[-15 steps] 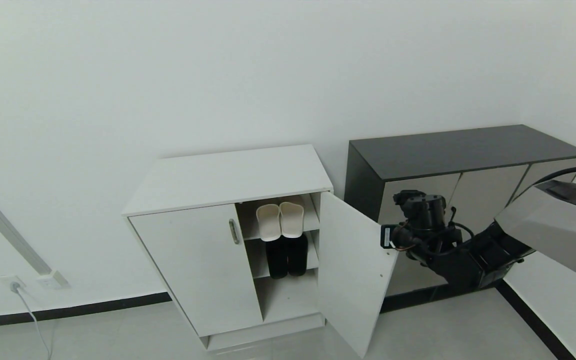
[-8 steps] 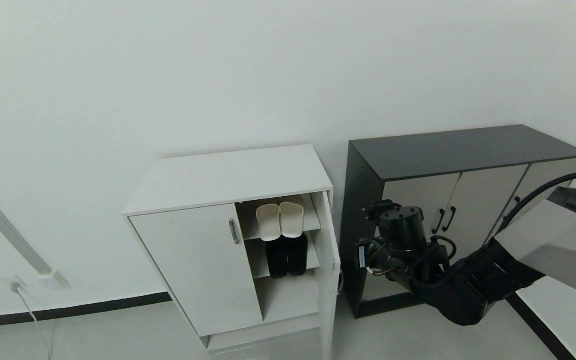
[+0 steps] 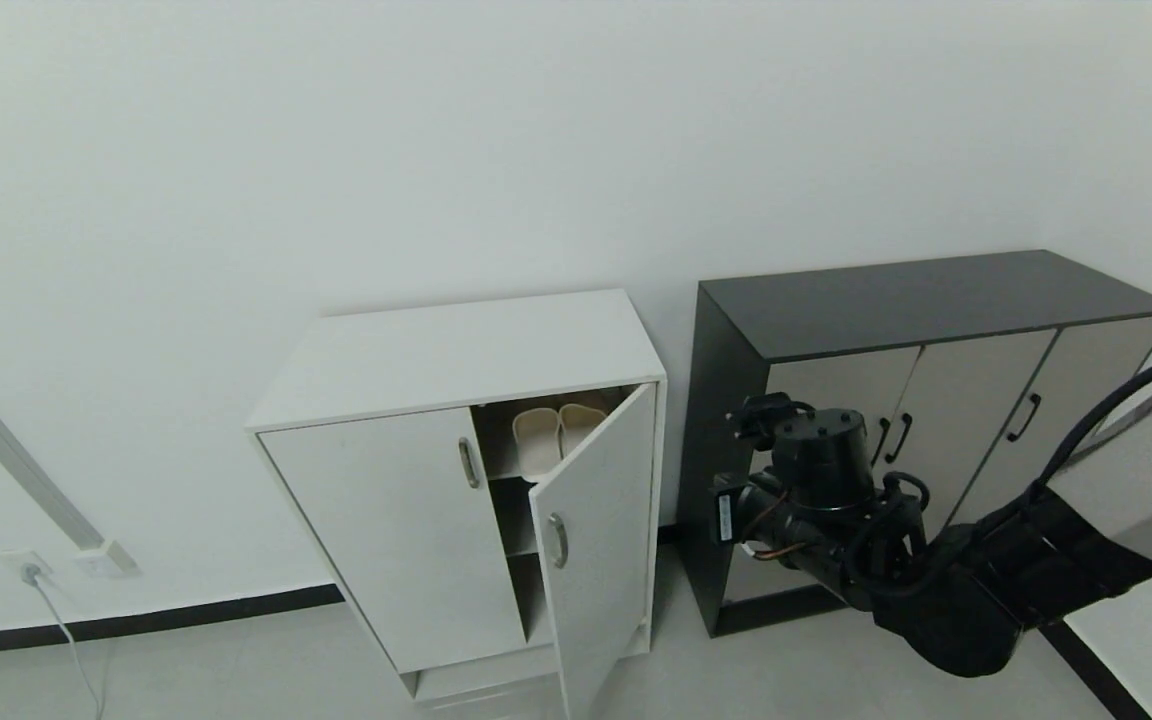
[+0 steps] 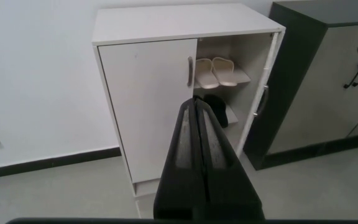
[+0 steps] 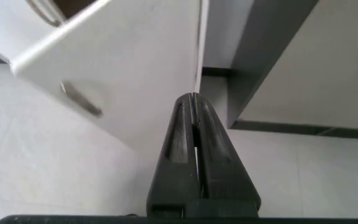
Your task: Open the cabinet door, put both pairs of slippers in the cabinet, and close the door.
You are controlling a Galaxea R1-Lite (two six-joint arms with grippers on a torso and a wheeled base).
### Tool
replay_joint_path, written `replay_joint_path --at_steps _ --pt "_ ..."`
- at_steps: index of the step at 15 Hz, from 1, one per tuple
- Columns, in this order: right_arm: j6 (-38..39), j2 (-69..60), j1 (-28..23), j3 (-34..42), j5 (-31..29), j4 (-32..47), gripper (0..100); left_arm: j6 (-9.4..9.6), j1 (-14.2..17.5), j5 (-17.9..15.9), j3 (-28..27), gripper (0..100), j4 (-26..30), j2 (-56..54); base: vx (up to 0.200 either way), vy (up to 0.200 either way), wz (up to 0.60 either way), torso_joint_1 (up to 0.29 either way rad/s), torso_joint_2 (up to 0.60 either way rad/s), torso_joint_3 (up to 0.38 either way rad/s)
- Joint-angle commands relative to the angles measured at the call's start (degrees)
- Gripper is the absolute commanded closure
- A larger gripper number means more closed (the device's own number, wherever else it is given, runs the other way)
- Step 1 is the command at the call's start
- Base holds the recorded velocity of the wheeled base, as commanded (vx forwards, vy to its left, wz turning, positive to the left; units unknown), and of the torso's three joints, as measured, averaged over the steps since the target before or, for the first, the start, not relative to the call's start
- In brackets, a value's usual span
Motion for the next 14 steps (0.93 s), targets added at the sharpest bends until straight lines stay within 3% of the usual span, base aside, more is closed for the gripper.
replay_joint_path --at_steps 1,5,9,14 --pt "0.01 -0.38 0.62 0.55 -0.04 -0.03 100 -0.04 0.02 0.02 0.01 100 -0.01 -0.01 0.0 0.0 0.6 -0.002 0.0 0.002" --pt "0.1 -0.38 0.88 1.25 1.46 -0.21 100 -0.04 0.02 0.02 0.01 100 -0.01 -0.01 0.0 0.0 0.6 0.001 0.01 0.001" --pt "-1.04 -0.2 1.23 5.64 5.32 -3.98 100 -0.04 0.02 0.1 0.01 100 -0.01 -0.01 0.0 0.0 0.0 0.0 0.0 0.0" --pt "-2.8 0.94 1.23 13.99 17.1 -12.25 100 -0.04 -0.07 0.19 0.01 100 -0.01 -0.01 0.0 0.0 0.0 0.0 0.0 0.0"
